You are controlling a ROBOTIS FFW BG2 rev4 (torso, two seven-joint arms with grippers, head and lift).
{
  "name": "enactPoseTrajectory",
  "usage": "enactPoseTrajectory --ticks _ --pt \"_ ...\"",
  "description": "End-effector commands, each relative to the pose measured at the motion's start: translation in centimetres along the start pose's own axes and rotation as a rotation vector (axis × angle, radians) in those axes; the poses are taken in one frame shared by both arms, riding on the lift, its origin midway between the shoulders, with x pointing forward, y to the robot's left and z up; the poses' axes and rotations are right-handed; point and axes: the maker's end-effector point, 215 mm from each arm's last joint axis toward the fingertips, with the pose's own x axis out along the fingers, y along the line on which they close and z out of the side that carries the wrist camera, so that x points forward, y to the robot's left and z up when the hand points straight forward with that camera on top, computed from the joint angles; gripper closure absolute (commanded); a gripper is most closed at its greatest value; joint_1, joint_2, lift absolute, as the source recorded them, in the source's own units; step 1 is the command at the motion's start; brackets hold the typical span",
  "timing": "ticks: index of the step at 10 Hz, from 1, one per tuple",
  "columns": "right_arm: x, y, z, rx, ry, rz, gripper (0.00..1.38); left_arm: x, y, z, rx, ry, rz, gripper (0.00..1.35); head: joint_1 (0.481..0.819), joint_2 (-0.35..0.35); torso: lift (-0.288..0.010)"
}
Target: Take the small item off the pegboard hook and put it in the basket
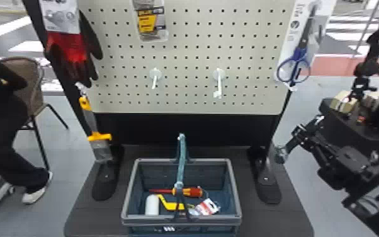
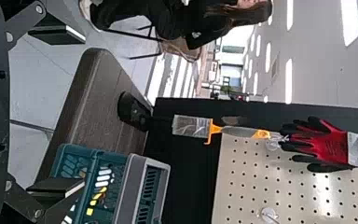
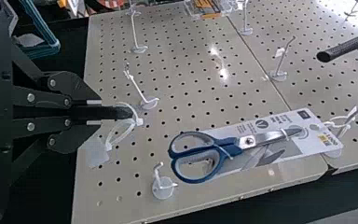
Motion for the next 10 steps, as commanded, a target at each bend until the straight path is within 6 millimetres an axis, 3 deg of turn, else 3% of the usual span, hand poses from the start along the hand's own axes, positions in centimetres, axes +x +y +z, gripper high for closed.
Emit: enactPoseTrajectory --ticks 1,6,10 --pt "0.1 0.1 -1.3 0.044 -0.007 -0.014 1.24 0.1 -0.2 -0.1 -0.001 0.005 -0.005 0.22 0.549 0.000 -0.100" --pt "3.4 4.8 -9.4 0.230 0.055 0.065 1.24 0.2 -0.3 -0.3 -0.001 0.009 -0.010 0.22 0.549 0.000 -0.100" --pt "6.8 7.8 -13.1 0.311 0.100 0.134 1.24 0.3 -0.5 -0.4 -0.002 0.010 -0.016 0.22 0.549 0.000 -0.100"
